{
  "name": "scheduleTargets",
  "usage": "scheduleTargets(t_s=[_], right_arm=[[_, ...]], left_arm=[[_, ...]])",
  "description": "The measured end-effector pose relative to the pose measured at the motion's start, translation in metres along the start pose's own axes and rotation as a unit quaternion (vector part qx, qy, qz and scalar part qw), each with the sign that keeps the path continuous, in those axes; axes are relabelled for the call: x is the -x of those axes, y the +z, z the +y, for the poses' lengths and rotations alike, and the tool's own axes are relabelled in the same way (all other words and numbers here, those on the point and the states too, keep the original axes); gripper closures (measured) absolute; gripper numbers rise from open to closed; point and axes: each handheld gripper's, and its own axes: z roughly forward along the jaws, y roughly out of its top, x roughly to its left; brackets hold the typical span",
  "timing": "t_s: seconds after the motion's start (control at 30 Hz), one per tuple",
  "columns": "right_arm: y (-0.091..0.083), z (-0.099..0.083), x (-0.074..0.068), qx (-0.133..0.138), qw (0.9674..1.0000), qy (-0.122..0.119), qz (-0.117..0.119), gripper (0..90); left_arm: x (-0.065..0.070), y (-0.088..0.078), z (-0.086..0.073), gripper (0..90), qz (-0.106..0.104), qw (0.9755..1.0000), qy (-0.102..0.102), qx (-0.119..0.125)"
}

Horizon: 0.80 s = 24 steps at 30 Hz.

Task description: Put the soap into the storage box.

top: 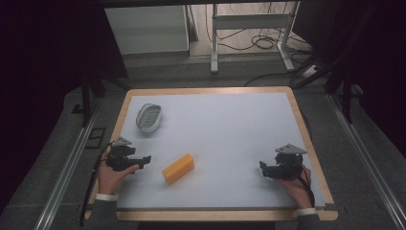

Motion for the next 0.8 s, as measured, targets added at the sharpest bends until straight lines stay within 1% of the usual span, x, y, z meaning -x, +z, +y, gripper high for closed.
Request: scheduleTargets(t_s=[0.03, 0.07, 0.17, 0.2, 0.23, 0.27, 0.3, 0.47, 0.53, 0.57, 0.6, 0.67, 0.73, 0.77, 0.8], right_arm=[[0.000, 0.000, 0.000, 0.000, 1.0000, 0.000, 0.000, 3.1], [-0.001, 0.000, -0.001, 0.006, 1.0000, -0.004, 0.004, 3.4], [-0.003, 0.000, 0.000, 0.008, 0.9999, -0.001, 0.009, 4.7], [-0.004, 0.000, 0.000, 0.018, 0.9998, 0.004, 0.003, 5.4], [-0.004, 0.000, 0.000, 0.018, 0.9998, 0.004, 0.003, 5.4], [-0.005, -0.001, 0.001, 0.023, 0.9997, 0.007, -0.004, 6.1], [-0.006, -0.001, 0.001, 0.024, 0.9996, 0.008, -0.006, 6.3], [-0.008, -0.004, 0.006, 0.025, 0.9995, 0.020, -0.002, 6.9], [-0.008, -0.005, 0.006, 0.026, 0.9995, 0.020, 0.001, 7.0], [-0.009, -0.005, 0.005, 0.027, 0.9994, 0.018, 0.006, 7.1], [-0.010, -0.005, 0.003, 0.029, 0.9995, 0.010, 0.008, 7.1], [-0.010, -0.005, 0.002, 0.033, 0.9994, 0.006, 0.008, 7.1], [-0.010, -0.005, 0.001, 0.034, 0.9994, -0.004, 0.009, 7.1], [-0.010, -0.005, 0.001, 0.034, 0.9994, -0.004, 0.009, 7.1], [-0.011, -0.006, 0.001, 0.032, 0.9994, -0.006, 0.007, 7.1]], left_arm=[[0.000, 0.000, 0.000, 18.9, 0.000, 1.0000, 0.000, -0.001], [0.000, -0.001, 0.000, 18.9, 0.000, 1.0000, 0.000, -0.001], [0.000, -0.001, 0.000, 18.9, 0.002, 1.0000, -0.001, -0.003], [0.000, -0.001, 0.000, 18.8, 0.003, 1.0000, -0.002, -0.006], [0.000, -0.001, 0.001, 18.8, 0.005, 1.0000, -0.002, -0.008], [0.001, -0.001, 0.001, 18.8, 0.006, 1.0000, -0.002, -0.006], [0.001, -0.002, 0.002, 18.8, 0.005, 1.0000, -0.001, -0.005], [0.003, -0.003, 0.003, 18.9, 0.006, 1.0000, 0.000, -0.003], [0.003, -0.003, 0.003, 18.8, 0.005, 1.0000, 0.000, -0.003], [0.003, -0.004, 0.003, 18.8, 0.005, 1.0000, 0.000, -0.002], [0.004, -0.004, 0.003, 18.8, 0.008, 1.0000, 0.002, 0.000], [0.005, -0.005, 0.004, 18.6, 0.008, 1.0000, 0.003, 0.000], [0.008, -0.006, 0.006, 18.4, 0.012, 0.9999, 0.011, 0.000], [0.008, -0.006, 0.006, 18.3, 0.012, 0.9999, 0.011, 0.000], [0.009, -0.008, 0.007, 18.2, 0.010, 0.9998, 0.015, -0.001]])
